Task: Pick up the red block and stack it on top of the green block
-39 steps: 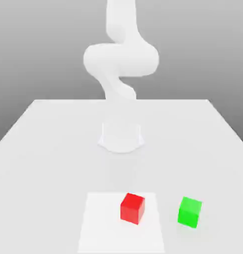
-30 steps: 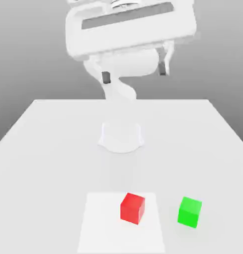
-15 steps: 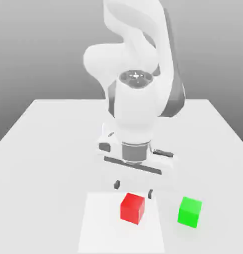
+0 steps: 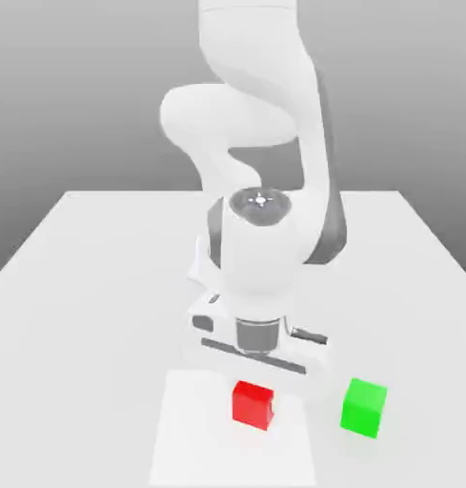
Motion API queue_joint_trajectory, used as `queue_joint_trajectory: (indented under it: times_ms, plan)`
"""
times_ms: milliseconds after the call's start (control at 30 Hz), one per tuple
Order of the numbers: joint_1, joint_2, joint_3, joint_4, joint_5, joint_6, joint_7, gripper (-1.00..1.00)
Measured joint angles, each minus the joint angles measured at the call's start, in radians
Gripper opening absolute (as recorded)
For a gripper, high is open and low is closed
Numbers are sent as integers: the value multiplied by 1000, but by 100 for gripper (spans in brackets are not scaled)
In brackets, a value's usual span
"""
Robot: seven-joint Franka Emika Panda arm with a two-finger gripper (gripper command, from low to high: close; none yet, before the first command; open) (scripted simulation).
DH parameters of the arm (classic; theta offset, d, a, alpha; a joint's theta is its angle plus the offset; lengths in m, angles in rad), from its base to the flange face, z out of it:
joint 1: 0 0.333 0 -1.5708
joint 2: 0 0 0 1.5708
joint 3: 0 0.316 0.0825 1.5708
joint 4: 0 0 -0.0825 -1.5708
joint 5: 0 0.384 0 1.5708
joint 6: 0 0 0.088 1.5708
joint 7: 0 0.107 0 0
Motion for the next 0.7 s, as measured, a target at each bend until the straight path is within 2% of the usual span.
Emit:
queue_joint_trajectory:
  times_ms: [200,633,700]
  plan:
    - [4,-148,13,-21,20,-131,-30,-100]
    - [127,-184,172,69,31,-259,-595,-100]
    - [167,-187,173,84,29,-277,-684,-100]
